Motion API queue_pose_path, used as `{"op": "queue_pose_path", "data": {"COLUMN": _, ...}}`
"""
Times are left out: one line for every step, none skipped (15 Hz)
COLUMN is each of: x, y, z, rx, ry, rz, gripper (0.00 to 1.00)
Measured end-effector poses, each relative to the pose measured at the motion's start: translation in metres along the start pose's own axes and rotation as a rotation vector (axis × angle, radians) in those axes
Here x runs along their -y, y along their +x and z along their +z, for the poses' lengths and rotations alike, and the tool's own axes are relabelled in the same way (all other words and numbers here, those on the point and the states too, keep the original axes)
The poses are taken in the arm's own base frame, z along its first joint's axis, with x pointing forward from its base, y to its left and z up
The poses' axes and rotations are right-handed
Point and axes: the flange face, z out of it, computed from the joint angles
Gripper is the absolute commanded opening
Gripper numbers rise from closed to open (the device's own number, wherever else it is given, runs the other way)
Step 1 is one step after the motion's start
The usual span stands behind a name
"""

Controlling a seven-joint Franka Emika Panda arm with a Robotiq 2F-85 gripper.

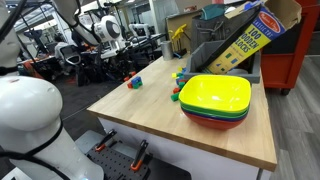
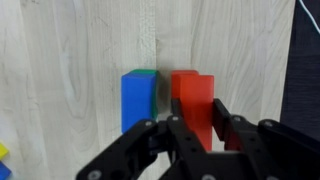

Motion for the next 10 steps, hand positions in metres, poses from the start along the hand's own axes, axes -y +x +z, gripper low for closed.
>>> {"op": "queue_pose_path", "data": {"x": -0.004, "y": 0.005, "z": 0.005, "rx": 0.007, "ry": -0.002, "rz": 0.021, "gripper": 0.08}}
{"op": "queue_pose_path", "data": {"x": -0.007, "y": 0.009, "z": 0.009, "rx": 0.015, "ry": -0.005, "rz": 0.036, "gripper": 0.08}}
{"op": "queue_pose_path", "data": {"x": -0.01, "y": 0.013, "z": 0.012, "rx": 0.022, "ry": -0.005, "rz": 0.044, "gripper": 0.08}}
{"op": "queue_pose_path", "data": {"x": -0.011, "y": 0.015, "z": 0.015, "rx": 0.029, "ry": -0.005, "rz": 0.05, "gripper": 0.08}}
{"op": "queue_pose_path", "data": {"x": -0.011, "y": 0.016, "z": 0.016, "rx": 0.036, "ry": -0.003, "rz": 0.055, "gripper": 0.08}}
{"op": "queue_pose_path", "data": {"x": -0.011, "y": 0.016, "z": 0.017, "rx": 0.042, "ry": -0.001, "rz": 0.058, "gripper": 0.08}}
{"op": "queue_pose_path", "data": {"x": -0.01, "y": 0.016, "z": 0.017, "rx": 0.047, "ry": 0.001, "rz": 0.059, "gripper": 0.08}}
{"op": "queue_pose_path", "data": {"x": -0.009, "y": 0.015, "z": 0.017, "rx": 0.052, "ry": 0.002, "rz": 0.059, "gripper": 0.08}}
{"op": "queue_pose_path", "data": {"x": -0.007, "y": 0.014, "z": 0.018, "rx": 0.055, "ry": 0.006, "rz": 0.059, "gripper": 0.08}}
{"op": "queue_pose_path", "data": {"x": -0.006, "y": 0.014, "z": 0.018, "rx": 0.059, "ry": 0.008, "rz": 0.059, "gripper": 0.08}}
